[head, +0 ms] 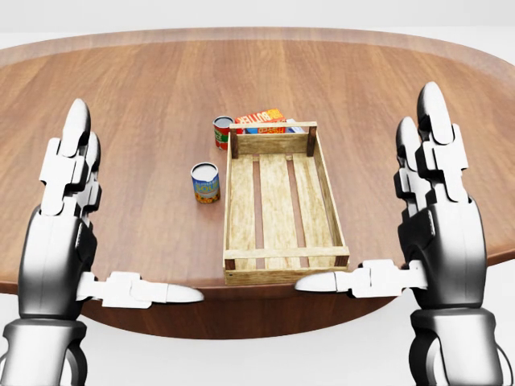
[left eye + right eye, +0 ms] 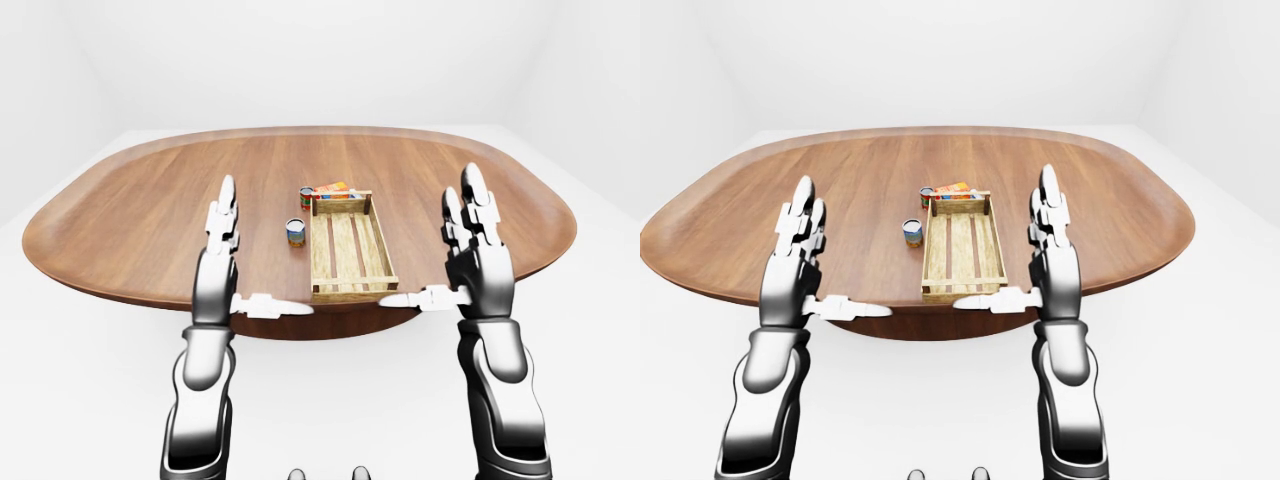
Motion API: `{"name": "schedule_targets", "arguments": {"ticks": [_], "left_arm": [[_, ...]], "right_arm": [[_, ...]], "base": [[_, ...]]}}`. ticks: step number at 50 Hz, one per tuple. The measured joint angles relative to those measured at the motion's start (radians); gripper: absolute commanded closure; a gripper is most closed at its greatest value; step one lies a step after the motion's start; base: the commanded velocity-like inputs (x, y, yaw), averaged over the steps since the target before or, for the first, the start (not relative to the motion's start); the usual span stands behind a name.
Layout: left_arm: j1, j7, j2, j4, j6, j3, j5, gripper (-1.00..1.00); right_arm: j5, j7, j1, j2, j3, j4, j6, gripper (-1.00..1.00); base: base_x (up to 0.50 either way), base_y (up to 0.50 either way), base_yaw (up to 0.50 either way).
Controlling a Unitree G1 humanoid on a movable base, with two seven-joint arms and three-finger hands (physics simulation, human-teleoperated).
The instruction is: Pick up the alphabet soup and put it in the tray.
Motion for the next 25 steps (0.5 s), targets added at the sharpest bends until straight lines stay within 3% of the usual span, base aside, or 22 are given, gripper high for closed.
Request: {"name": "schedule_targets", "arguments": {"ticks": [10,25], "left_arm": [[0.001,0.001,-0.003,-0.039,0.000,-0.006,0.014,-1.00],[0.001,0.001,-0.004,-0.058,0.000,-0.008,0.024,-1.00]], "right_arm": [[-0.009,0.003,0.000,0.001,-0.001,-0.040,0.000,-1.00],[-0.003,0.003,0.002,0.002,-0.004,-0.065,0.000,-1.00]], "base": [[0.05,0.00,0.00],[0.50,0.00,0.00]]}}
